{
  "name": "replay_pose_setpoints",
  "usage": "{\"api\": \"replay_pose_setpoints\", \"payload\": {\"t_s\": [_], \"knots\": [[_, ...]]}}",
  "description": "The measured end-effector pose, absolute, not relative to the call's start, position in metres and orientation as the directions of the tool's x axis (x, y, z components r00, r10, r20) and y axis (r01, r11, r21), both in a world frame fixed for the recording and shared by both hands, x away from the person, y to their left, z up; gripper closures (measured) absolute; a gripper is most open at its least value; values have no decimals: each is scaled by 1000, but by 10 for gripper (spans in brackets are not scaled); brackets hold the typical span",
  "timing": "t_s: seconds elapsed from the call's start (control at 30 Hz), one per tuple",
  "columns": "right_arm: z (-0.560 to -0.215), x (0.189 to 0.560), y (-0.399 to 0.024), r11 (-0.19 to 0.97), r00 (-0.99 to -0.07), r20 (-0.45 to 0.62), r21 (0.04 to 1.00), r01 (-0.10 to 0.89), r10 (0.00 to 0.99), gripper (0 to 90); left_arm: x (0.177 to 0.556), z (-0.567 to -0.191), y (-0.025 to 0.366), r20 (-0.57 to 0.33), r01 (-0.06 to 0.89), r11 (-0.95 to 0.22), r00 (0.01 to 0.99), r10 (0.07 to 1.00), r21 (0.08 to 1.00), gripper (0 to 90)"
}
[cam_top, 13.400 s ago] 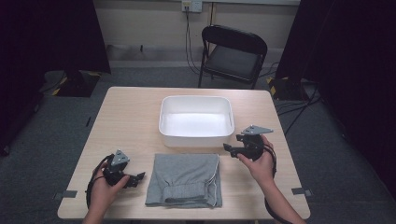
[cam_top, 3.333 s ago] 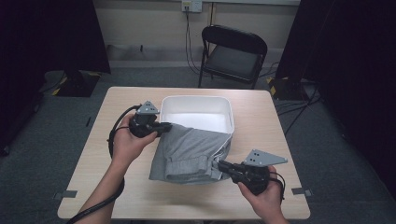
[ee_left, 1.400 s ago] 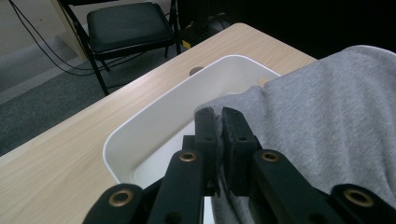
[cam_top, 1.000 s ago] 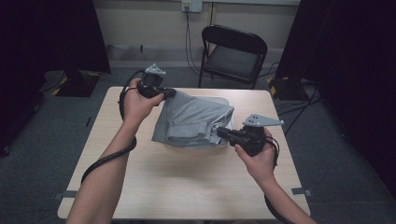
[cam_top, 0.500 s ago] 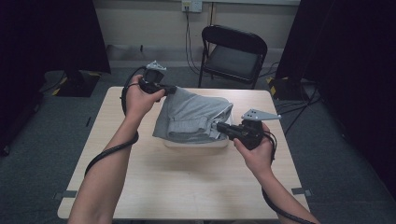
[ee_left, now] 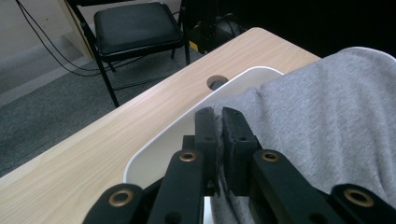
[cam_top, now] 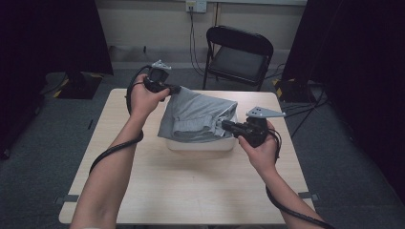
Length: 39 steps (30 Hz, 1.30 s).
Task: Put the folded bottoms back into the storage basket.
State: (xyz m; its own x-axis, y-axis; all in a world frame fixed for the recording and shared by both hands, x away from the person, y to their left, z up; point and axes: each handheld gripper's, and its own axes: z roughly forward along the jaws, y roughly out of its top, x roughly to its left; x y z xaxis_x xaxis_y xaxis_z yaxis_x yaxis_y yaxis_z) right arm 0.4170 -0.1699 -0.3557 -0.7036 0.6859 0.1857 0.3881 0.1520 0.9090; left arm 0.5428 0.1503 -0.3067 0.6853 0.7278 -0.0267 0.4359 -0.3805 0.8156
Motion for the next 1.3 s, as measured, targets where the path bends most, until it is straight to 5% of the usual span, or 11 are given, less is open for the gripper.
{"api": "replay_pose_setpoints", "payload": {"t_s": [1.3], "knots": [[-384, 461, -180, 162, -645, 179, 887, 433, 743, 870, 586, -335, 136, -29, 462, -375, 660, 751, 804, 859]]}}
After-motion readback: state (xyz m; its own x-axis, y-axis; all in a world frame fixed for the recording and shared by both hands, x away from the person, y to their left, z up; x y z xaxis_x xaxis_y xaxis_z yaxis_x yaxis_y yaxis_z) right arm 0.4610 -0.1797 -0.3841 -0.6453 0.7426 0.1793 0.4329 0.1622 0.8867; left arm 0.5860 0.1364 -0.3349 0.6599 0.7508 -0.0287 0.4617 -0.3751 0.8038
